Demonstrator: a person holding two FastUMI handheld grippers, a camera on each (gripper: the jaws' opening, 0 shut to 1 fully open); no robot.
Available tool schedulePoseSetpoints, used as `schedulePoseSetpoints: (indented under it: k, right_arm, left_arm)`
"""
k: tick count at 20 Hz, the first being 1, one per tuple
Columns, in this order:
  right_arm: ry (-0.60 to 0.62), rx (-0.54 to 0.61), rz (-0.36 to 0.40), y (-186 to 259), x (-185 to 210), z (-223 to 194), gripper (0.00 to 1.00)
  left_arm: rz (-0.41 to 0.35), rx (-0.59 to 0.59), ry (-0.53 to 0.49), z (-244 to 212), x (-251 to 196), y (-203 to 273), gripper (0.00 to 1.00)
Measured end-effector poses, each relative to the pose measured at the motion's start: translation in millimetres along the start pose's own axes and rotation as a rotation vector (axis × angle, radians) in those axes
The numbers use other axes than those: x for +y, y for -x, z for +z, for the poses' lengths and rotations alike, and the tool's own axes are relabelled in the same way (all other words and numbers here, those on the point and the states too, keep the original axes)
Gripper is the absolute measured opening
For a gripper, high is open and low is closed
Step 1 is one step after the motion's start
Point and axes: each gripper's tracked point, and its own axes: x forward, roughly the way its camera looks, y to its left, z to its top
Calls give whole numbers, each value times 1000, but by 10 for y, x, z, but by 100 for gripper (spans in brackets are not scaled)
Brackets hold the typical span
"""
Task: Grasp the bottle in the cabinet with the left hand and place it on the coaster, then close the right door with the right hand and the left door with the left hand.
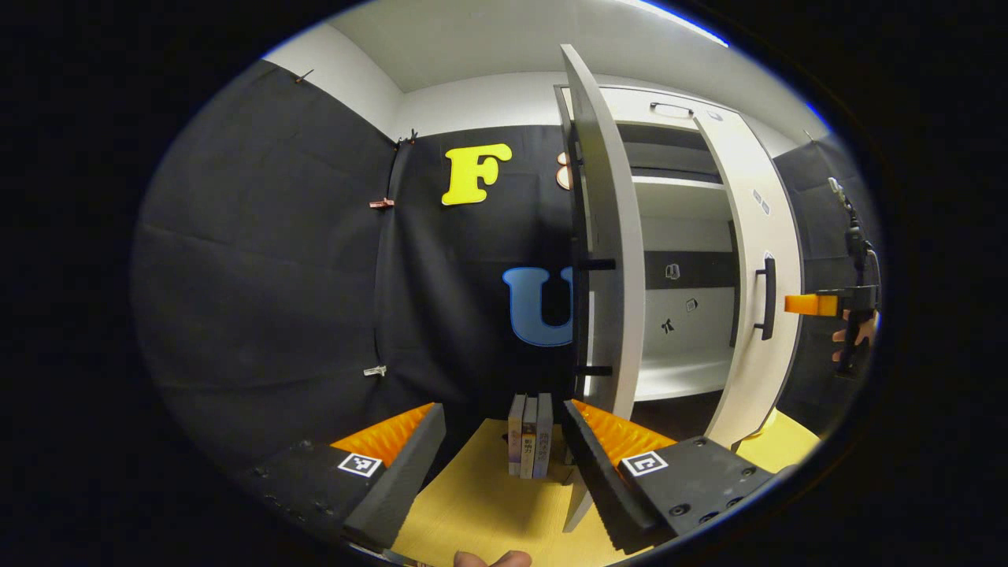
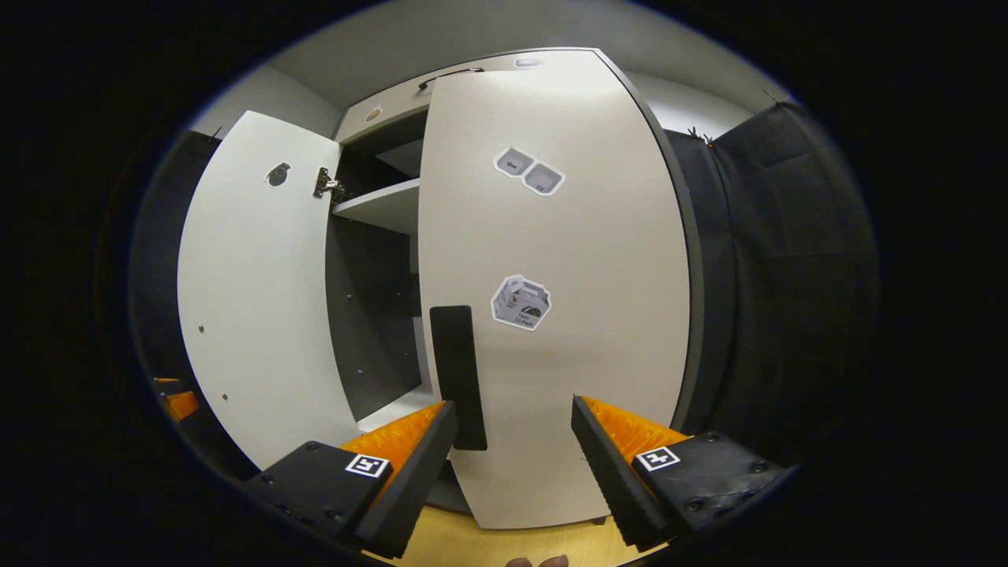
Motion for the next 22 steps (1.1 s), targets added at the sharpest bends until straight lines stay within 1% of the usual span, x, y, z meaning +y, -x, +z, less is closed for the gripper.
schedulePoseSetpoints:
  k: [3,7,10,12,14,15,19,22]
  right_arm:
    - [34,4,11,273,27,0,98]
    - [68,11,29,653,17,17,96]
    - [84,19,8,827,-108,1,95]
    - [71,29,-11,902,-201,-27,95]
    - [61,28,-31,975,-303,-23,95]
    - [60,31,-38,1008,-339,-40,95]
    - [58,37,-52,1134,-448,-67,95]
    - [56,48,-63,1213,-528,-118,95]
  left_arm:
    - [3,-3,13,15,22,-12,95]
    - [20,-12,-3,11,8,4,95]
    - [-26,9,11,-15,-36,-21,95]
    - [-35,12,3,-15,-53,-39,94]
    - [-59,18,-1,-28,-135,-27,92]
    - [-62,21,1,-45,-171,2,94]
    - [-61,25,9,-71,-296,73,94]
    - [-79,25,21,-72,-486,134,93]
